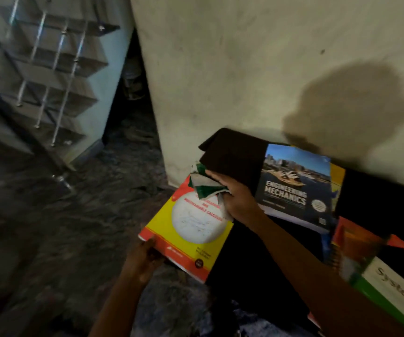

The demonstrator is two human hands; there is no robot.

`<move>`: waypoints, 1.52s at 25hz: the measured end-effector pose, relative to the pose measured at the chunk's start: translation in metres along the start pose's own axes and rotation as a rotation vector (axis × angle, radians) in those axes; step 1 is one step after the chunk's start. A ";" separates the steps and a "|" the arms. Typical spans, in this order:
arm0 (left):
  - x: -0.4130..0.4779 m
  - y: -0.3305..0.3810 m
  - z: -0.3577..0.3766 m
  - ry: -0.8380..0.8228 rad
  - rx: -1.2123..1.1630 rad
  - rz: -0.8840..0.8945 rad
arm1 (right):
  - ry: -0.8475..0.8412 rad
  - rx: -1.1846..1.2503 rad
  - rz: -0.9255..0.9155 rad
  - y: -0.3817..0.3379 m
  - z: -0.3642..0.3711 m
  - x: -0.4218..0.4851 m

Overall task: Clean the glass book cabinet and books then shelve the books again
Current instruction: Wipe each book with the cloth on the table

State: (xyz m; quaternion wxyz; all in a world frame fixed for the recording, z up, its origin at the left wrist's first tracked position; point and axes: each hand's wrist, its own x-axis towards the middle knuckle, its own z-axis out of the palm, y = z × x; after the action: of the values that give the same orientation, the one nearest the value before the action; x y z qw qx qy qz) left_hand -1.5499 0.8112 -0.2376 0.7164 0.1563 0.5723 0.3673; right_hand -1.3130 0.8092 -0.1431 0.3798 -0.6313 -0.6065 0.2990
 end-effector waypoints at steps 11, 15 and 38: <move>-0.003 -0.017 0.000 0.068 -0.202 0.022 | -0.041 -0.715 -0.102 0.064 0.098 0.052; -0.005 -0.017 -0.002 0.041 -0.249 0.014 | -0.066 -0.657 -0.238 0.033 0.144 -0.003; -0.030 0.006 0.020 -0.025 -0.223 0.234 | 0.099 -0.081 -0.107 0.024 0.083 -0.086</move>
State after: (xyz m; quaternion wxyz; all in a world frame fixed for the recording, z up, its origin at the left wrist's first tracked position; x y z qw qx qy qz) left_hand -1.5359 0.7979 -0.2073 0.6886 0.1460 0.4970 0.5075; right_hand -1.3773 0.7339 -0.2146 0.3991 -0.6268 -0.6313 0.2220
